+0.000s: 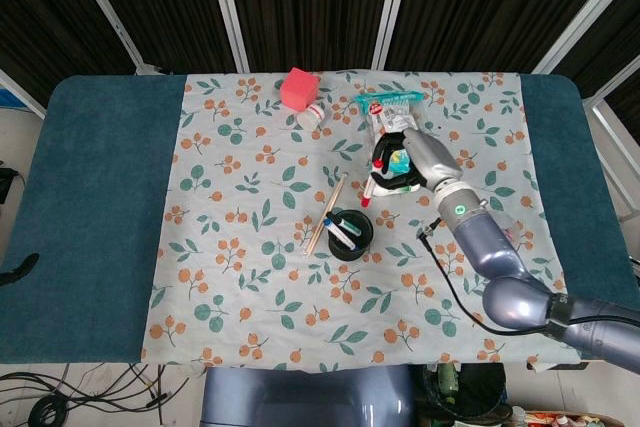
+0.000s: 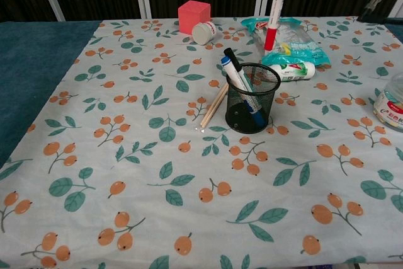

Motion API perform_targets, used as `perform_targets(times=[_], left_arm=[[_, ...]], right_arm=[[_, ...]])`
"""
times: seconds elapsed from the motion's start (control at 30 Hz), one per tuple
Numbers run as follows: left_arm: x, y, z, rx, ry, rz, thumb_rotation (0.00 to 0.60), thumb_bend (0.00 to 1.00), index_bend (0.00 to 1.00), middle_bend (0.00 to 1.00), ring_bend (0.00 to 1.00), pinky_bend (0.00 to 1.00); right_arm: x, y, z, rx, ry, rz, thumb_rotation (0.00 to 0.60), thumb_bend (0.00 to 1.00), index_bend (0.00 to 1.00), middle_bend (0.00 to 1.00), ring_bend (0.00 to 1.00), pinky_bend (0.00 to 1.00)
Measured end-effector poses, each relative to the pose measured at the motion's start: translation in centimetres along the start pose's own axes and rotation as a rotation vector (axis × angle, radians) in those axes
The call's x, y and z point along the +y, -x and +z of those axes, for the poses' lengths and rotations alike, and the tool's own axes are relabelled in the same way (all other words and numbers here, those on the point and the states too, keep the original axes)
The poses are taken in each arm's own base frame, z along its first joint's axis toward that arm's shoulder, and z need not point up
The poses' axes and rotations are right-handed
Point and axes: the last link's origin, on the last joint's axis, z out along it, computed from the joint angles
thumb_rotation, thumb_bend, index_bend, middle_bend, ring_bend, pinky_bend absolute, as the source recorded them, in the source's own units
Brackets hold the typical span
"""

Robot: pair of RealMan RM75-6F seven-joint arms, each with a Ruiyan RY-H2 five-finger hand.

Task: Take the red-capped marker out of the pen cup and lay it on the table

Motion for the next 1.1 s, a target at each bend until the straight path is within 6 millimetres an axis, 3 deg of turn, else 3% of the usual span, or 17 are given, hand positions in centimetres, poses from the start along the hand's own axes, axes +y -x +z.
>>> perform_targets(times=[0.17,0.4,0.6,0.73,0.93,1.1], left_arm=[[0.0,-0.1,0.0,0.004,0.0,0.001,0.6,0.17,0.08,0.0,0.0,0.0],[-0.2,-0.1,0.0,0.005,-0.008,0.004,0.6,0.17,0.08,0.0,0.0,0.0],[-0.2,-0.2,0.0,0.01,-0.011,0.006,0.6,0.17,0.08,0.0,0.0,0.0],[-0.2,-0.2,0.0,0.012,-0.009,0.007,0.6,0.17,0.08,0.0,0.0,0.0],[-0.1,-0.3,0.0,0.015,-0.006,0.005,0.6,0.17,0.08,0.0,0.0,0.0],[-0.2,-0.3,0.0,0.014,-0.009,0.005,0.6,0.17,0.08,0.0,0.0,0.0]], right_arm=[[1.8,-2.8,-1.4,0.043,0.04,0.014,0.6,0.5,0.64,0.61,0.34,0.19],[5.9,-3.8,-3.3,0.01,0.132,-0.041,0.6,0.51,0.65,0.61,0.34,0.19],[8.9,-2.4,-5.1,-0.077,0.187,-0.09,0.6,0.51,0.65,0.61,0.34,0.19],[10.3,-0.4,-5.7,-0.14,0.204,-0.083,0.6,0.51,0.65,0.61,0.34,0.19],[11.7,2.3,-5.3,-0.214,0.222,-0.087,0.6,0.51,0.65,0.6,0.34,0.19],[12.3,3.4,-4.2,-0.234,0.249,-0.08,0.6,0.5,0.65,0.56,0.32,0.19]])
